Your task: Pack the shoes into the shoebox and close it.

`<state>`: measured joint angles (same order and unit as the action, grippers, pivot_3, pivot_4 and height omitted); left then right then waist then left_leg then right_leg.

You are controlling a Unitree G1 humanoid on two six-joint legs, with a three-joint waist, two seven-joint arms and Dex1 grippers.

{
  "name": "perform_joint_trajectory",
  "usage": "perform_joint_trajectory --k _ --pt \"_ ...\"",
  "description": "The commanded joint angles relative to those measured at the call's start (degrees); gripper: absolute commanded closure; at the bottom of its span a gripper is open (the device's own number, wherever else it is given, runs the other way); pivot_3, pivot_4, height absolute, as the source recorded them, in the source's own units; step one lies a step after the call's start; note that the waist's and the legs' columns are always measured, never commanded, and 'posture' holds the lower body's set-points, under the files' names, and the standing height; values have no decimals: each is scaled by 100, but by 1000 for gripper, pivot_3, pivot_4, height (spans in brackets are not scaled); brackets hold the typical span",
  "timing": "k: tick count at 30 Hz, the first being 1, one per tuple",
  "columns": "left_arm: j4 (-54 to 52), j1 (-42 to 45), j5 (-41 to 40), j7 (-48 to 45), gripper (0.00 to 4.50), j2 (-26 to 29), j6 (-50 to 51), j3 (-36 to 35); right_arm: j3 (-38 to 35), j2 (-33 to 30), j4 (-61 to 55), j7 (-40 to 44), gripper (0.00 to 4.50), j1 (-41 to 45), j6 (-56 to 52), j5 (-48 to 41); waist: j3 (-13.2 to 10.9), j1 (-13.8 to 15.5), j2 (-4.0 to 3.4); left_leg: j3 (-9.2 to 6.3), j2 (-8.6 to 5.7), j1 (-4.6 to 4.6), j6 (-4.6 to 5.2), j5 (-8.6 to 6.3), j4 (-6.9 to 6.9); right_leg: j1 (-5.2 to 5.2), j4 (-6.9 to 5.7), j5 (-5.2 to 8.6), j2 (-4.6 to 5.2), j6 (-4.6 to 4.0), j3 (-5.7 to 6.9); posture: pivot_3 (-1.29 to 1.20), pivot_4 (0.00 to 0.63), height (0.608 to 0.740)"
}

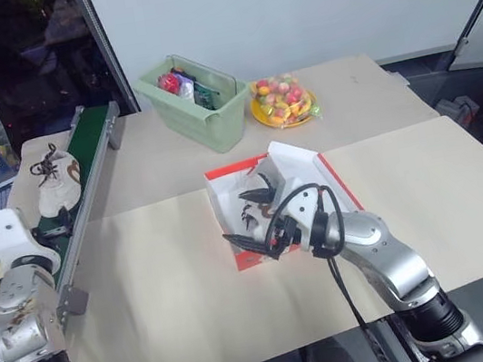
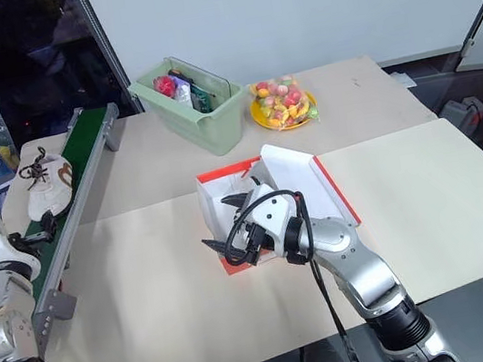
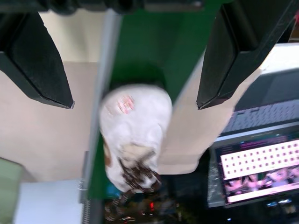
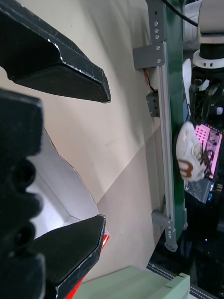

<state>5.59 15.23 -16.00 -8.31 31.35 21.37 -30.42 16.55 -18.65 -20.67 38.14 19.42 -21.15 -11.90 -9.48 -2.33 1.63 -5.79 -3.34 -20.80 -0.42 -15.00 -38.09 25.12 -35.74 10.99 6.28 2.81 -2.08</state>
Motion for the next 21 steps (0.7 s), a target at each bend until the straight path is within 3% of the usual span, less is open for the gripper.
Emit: perform_joint_trajectory --k 1,9,18,21 --pt "23 95 -42 -64 7 246 20 -140 -175 43 -201 -77 0 81 28 -90 0 -1 0 0 -1 0 0 0 0 0 0 0 0 0 -1 0 150 740" --pt "390 72 -84 -183 7 383 221 -168 -301 60 -355 -176 0 117 -154 -214 0 -5 0 -3 0 0 -1 -1 0 1 0 0 0 0 -1 0 150 740" --pt "401 185 -427 82 7 250 1540 -256 -552 69 -570 -310 0 334 -505 -434 0 1 0 -15 1 2 -1 -1 0 1 -2 0 0 0 -2 0 150 740" --pt "253 219 -457 53 715 221 1620 -207 -572 75 -586 -334 0 377 -562 -464 0 39 0 -13 1 14 -1 -1 2 -7 -8 0 0 0 2 0 150 740"
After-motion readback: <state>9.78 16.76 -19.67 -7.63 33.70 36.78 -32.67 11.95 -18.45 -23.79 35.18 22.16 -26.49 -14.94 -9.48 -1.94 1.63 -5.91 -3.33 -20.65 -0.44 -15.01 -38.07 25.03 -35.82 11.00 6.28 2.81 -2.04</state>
